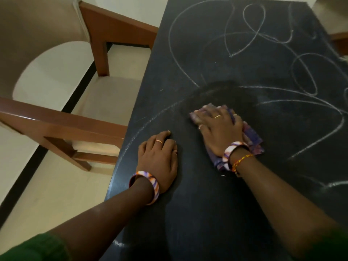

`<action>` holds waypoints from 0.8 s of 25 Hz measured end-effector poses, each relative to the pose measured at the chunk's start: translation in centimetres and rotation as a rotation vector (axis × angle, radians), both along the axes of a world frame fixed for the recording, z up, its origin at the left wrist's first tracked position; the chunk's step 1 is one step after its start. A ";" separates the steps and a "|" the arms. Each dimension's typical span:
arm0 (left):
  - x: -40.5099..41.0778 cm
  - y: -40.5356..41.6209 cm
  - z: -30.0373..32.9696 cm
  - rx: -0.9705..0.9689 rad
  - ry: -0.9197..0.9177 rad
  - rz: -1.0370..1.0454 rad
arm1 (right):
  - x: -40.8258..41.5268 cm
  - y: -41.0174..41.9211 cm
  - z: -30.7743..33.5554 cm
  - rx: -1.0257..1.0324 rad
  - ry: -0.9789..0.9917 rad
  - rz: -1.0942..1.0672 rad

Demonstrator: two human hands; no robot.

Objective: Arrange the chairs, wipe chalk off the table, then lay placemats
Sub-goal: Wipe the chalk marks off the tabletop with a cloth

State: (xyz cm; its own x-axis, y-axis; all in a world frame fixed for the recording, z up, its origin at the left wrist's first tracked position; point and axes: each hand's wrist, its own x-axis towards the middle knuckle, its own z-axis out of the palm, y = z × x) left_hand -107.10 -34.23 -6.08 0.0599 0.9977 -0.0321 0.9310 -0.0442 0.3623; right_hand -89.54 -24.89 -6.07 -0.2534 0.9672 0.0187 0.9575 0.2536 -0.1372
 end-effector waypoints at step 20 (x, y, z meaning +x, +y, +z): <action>-16.7 13.0 -0.5 -0.269 -0.152 -0.139 | -12.0 3.7 0.4 -0.019 0.048 -0.390</action>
State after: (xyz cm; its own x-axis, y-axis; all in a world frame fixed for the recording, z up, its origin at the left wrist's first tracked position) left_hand -123.76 -21.19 -6.54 0.2186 0.9367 -0.2735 0.8575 -0.0506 0.5120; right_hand -101.53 -21.24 -5.68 0.1339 0.9910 0.0028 0.9740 -0.1311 -0.1850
